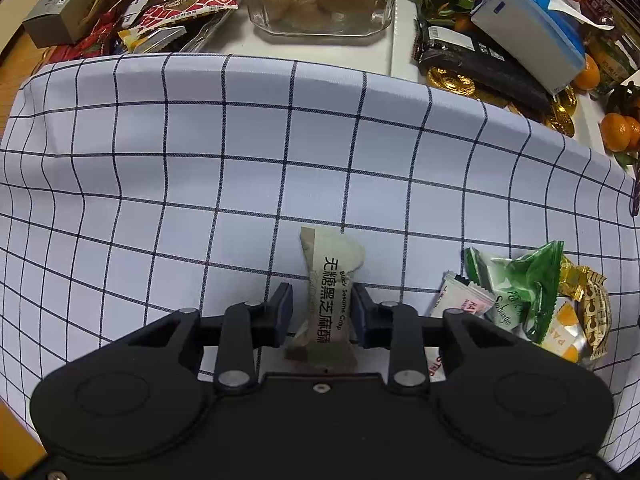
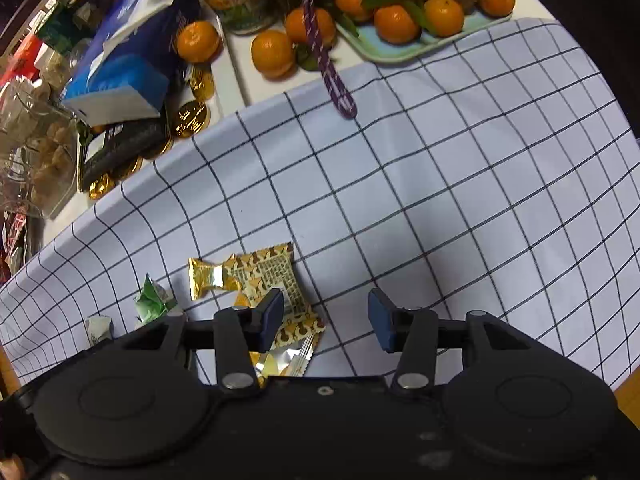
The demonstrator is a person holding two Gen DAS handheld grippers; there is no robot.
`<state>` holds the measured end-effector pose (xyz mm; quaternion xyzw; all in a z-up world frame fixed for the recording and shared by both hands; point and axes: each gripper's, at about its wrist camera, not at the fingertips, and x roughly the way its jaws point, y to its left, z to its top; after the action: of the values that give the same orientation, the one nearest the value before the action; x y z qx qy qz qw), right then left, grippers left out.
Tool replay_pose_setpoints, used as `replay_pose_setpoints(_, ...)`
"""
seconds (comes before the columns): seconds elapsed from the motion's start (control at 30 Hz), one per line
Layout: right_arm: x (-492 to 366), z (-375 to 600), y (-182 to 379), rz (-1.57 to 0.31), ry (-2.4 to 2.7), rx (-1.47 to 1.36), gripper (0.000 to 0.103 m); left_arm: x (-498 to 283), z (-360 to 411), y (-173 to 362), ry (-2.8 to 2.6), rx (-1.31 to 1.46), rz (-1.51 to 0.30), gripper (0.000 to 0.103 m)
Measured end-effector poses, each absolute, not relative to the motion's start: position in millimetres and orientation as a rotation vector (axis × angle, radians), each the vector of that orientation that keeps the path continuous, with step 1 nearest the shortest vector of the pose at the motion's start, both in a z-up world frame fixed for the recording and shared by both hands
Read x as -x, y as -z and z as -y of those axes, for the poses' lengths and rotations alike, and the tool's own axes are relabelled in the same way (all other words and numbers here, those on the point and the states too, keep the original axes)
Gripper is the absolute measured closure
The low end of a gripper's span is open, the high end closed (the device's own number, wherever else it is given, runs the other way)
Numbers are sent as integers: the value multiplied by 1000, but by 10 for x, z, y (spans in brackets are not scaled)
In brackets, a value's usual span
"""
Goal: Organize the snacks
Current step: 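Grasp the white candy bar with the left tool while the right grasps the gold-patterned packet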
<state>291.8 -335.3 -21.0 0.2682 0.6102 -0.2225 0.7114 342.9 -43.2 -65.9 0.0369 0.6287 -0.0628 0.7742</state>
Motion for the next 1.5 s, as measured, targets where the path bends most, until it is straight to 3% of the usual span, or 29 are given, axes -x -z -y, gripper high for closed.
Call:
replay_pose_setpoints(0.27, -2980, 3336, 291, -1358, 461, -678, 53, -3340, 352, 565, 154, -68, -1353, 77)
replay_pose_setpoints(0.8, -3274, 2838, 672, -1433, 420, -468, 52, -3308, 286, 496, 176, -18, -1412, 77)
replay_pose_setpoints(1.17, -3286, 2903, 759, -1467, 438, -513, 54, -3242, 275, 449, 183, -30, -1405, 77)
replay_pose_setpoints(1.27, -3283, 2956, 753, -1471, 436, -534, 64, -3252, 320, 469, 187, -47, -1410, 77)
replay_pose_setpoints(1.5, -3268, 3073, 609, -1417, 452, -563, 66, -3257, 350, 433, 191, -52, -1396, 77)
